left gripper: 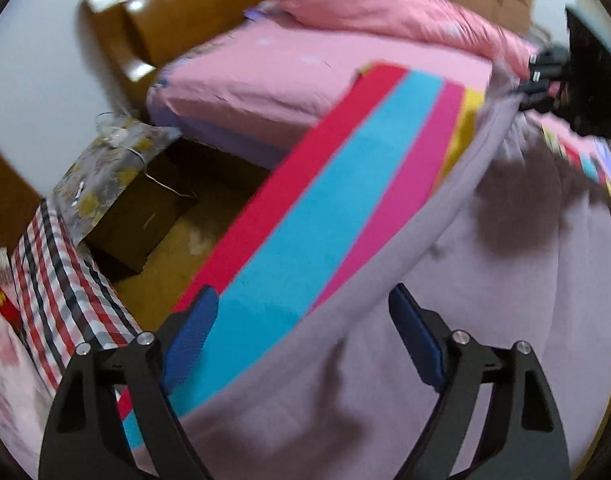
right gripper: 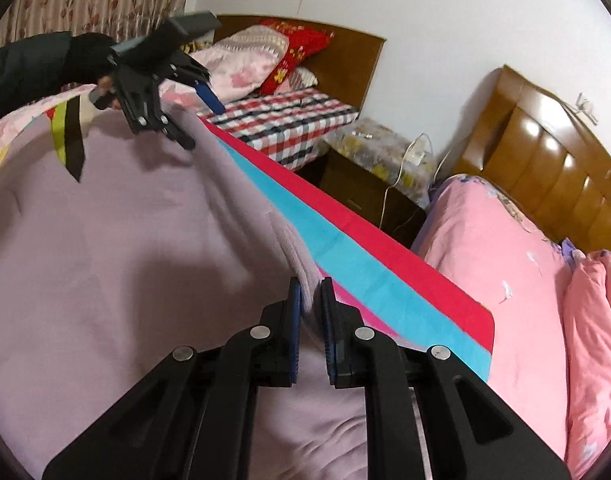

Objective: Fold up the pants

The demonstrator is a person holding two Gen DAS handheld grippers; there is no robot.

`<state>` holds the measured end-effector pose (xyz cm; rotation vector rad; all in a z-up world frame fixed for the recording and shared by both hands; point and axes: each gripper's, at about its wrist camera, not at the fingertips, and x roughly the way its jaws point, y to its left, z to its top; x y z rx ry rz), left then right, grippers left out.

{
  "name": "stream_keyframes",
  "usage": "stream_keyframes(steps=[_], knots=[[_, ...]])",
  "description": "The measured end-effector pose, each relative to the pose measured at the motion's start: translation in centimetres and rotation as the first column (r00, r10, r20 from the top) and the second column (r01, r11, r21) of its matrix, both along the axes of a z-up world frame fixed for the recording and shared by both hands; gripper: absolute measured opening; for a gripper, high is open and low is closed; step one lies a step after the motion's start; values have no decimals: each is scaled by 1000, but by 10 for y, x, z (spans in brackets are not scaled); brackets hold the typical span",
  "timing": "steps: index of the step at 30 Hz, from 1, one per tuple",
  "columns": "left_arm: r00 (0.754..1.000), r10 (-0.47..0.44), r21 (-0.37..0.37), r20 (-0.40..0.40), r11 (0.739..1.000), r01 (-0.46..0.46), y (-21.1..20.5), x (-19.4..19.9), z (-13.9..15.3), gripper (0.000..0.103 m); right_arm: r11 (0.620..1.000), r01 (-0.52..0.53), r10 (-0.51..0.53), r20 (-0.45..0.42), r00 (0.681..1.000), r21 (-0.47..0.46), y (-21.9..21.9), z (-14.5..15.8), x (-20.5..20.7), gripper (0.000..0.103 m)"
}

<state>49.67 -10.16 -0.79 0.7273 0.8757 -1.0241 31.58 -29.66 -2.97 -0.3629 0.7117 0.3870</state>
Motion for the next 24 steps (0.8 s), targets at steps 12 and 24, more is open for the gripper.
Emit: stream_keyframes(steps=[12,24], knots=[[961,22,80,275,996,-46,62,-167,59,7,987,146,-156,164,974,70,27,44,-103,13],[961,144,51,236,986,-160,84,-370,-37,13,951,271,-265,-56,963,148,34,-45,-237,26]])
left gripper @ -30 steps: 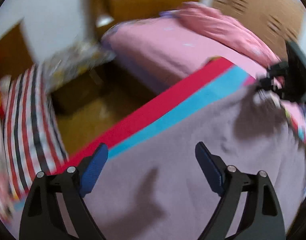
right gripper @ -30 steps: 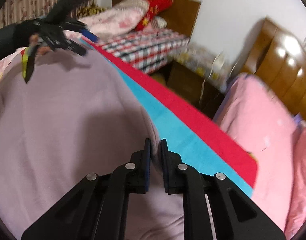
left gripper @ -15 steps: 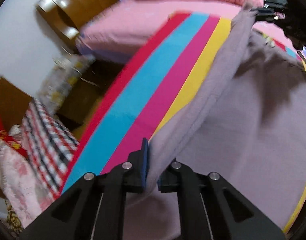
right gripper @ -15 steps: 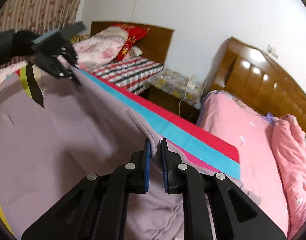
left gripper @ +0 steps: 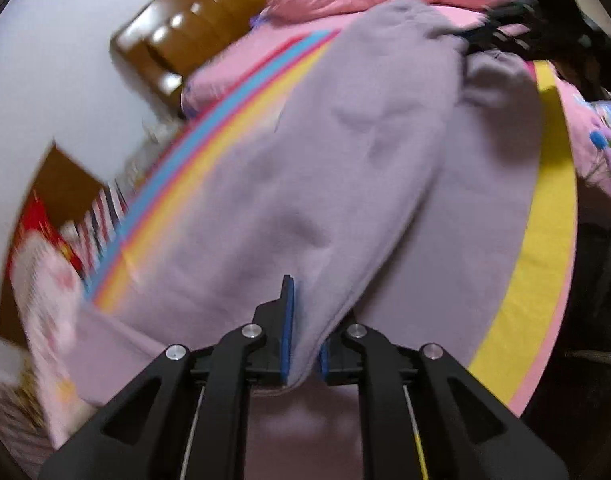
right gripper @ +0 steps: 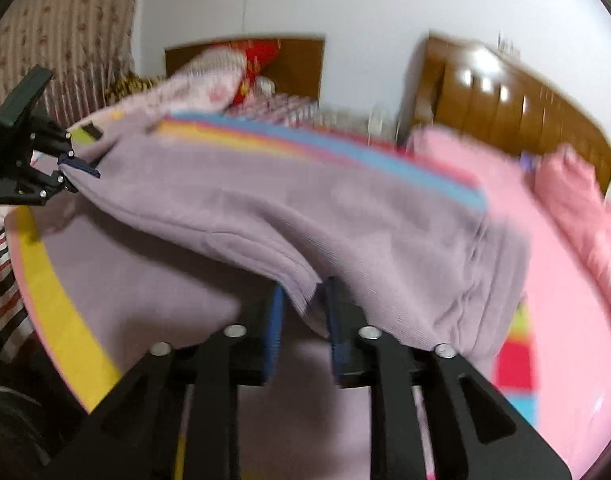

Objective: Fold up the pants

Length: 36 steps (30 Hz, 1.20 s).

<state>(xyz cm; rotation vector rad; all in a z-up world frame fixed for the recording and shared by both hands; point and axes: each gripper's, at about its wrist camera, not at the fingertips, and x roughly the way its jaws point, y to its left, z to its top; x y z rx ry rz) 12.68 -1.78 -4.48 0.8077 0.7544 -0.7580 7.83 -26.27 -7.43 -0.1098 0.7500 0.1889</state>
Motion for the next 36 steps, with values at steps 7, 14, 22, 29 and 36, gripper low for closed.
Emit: stream_keyframes(steps=[7,14,22,29,36], knots=[[943,217,-463,-254,829,-315,57,-7,10,99,933,171,-190,28,981,318,-43,1,-63,69],[740,358,-594,-570,442,-672,130,-10,-16,97,713,370,-369,-131,920,596,-105,-22,-56,61],[688,356,-608,-632,322,-726,159,8,-19,97,612,484,-402,-282,871,625,-135,-31,-11,60],[708,348,-598,-614,379,-706,154,7,-22,98,553,527,-435,-316,843,646,-151,-35,7,47],[672,372,-548,-640,392,-739,144,12,-27,98,593,523,-479,-255,840,612,-142,-42,-6,19]])
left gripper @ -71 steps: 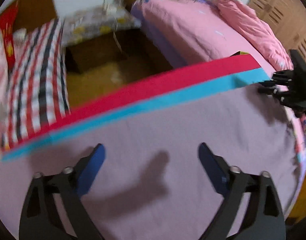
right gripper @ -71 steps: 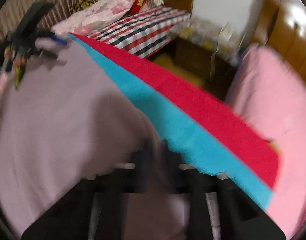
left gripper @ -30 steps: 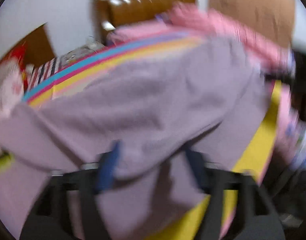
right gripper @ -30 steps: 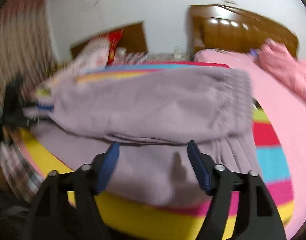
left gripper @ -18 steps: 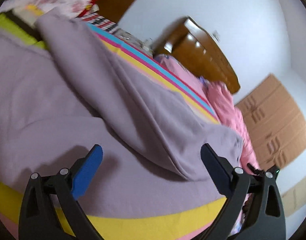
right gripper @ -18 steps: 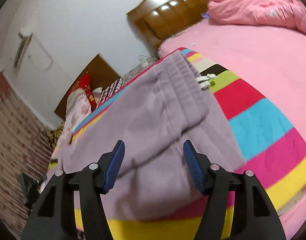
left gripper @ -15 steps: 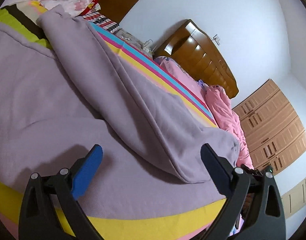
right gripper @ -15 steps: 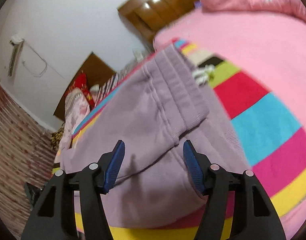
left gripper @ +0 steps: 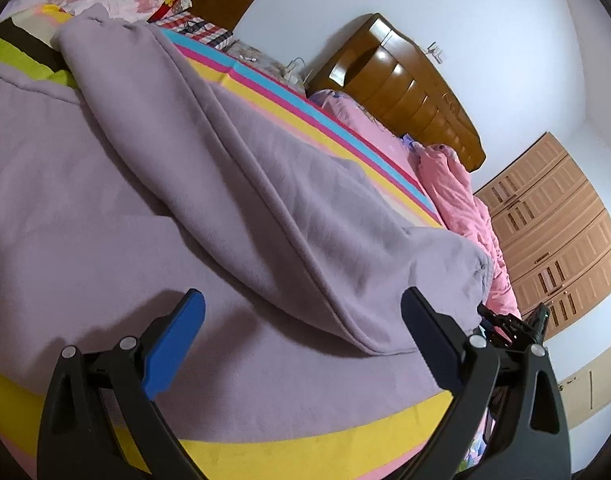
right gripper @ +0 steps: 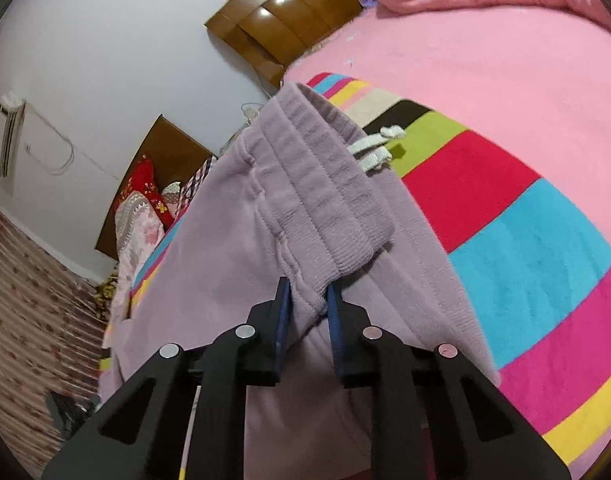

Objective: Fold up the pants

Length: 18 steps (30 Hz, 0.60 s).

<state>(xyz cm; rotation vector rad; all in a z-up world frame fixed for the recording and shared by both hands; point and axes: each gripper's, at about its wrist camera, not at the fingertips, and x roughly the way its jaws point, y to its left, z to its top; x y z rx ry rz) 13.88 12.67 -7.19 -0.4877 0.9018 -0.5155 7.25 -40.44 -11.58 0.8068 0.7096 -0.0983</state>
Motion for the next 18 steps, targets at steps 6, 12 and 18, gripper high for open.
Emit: stream_keyframes(steps=[6,12,18], knots=[[999,12,42,-42,999,-10,-22,16,0,88,1000,3,-3,2,1000,-26,6,4,-2,19],[998,32,132,-55,991,-25,-30,46,4,11,1000,-1,1,21,1000,-22,8,13,-11,19],[974,48,-63,220,997,-35,4,32,82,9,999,-28,34,153,988,-41,9,61,-18,17]])
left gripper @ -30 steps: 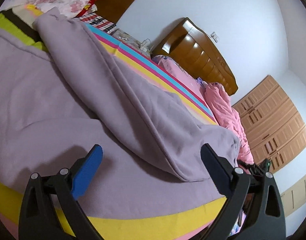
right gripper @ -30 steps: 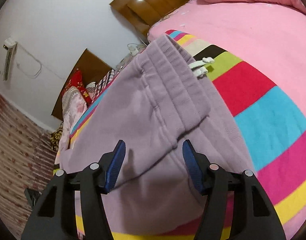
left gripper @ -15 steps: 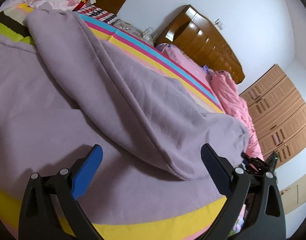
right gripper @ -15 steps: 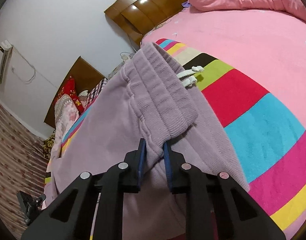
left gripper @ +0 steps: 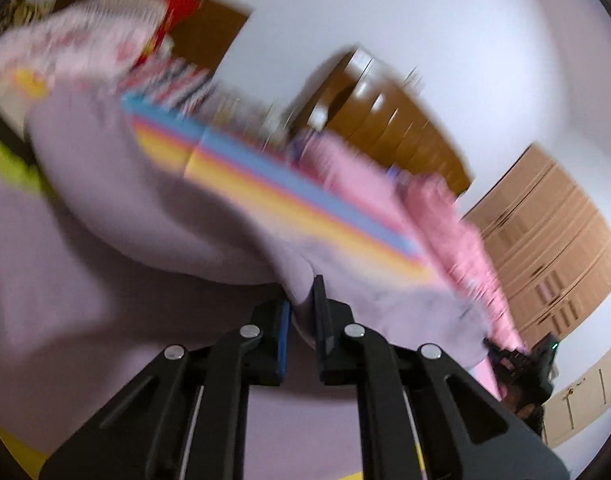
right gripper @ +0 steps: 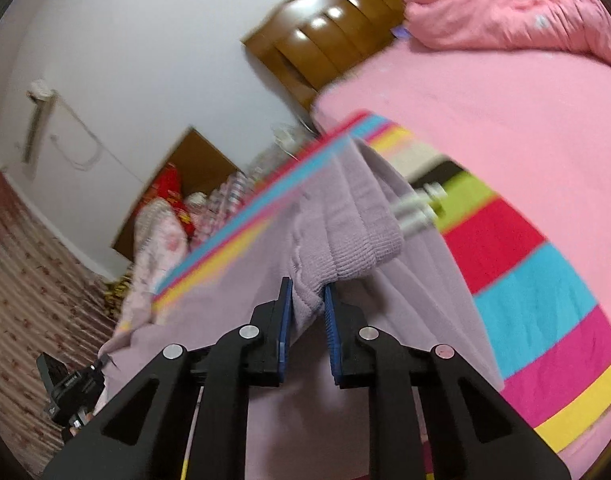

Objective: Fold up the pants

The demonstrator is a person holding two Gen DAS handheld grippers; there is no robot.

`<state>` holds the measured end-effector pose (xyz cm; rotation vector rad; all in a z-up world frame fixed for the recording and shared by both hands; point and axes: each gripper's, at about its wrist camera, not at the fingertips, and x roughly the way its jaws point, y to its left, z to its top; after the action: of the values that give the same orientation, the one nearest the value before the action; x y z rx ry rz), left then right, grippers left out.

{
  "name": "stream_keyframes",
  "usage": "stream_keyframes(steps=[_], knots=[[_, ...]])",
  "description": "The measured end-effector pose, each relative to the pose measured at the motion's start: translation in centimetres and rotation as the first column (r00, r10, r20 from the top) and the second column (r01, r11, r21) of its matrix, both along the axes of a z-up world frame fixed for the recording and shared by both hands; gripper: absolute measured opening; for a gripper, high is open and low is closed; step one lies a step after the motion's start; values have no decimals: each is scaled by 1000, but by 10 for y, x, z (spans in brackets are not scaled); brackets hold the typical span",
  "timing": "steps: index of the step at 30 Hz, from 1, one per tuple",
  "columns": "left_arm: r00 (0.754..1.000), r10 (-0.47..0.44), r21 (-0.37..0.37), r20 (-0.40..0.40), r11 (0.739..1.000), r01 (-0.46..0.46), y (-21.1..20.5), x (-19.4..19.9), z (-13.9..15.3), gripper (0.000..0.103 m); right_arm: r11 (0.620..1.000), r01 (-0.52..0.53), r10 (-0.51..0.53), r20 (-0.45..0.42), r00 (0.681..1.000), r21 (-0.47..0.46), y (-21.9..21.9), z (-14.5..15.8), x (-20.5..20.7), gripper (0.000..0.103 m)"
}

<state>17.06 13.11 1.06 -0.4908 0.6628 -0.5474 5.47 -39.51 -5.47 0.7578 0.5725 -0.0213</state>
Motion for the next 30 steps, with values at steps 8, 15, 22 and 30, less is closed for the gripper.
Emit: stream_keyframes(steps=[8,15,22,30], knots=[[997,-24,101,-77,994,31,15,-47,-39,12,1000,-20,20,-51,998,9,11,-14,-57,17],[981,-21,89,-192,995,39,12,-45,-93,12,999,-9,16,-122,992,52,4,-51,-67,15],[984,-31,113,-176,992,51,12,-55,-92,12,999,-6,11,-135,991,32,3,-51,-69,14],[979,-40,90,-202,994,59,13,-58,-106,15,997,-3,14,-131,991,81,3,-56,-68,18]])
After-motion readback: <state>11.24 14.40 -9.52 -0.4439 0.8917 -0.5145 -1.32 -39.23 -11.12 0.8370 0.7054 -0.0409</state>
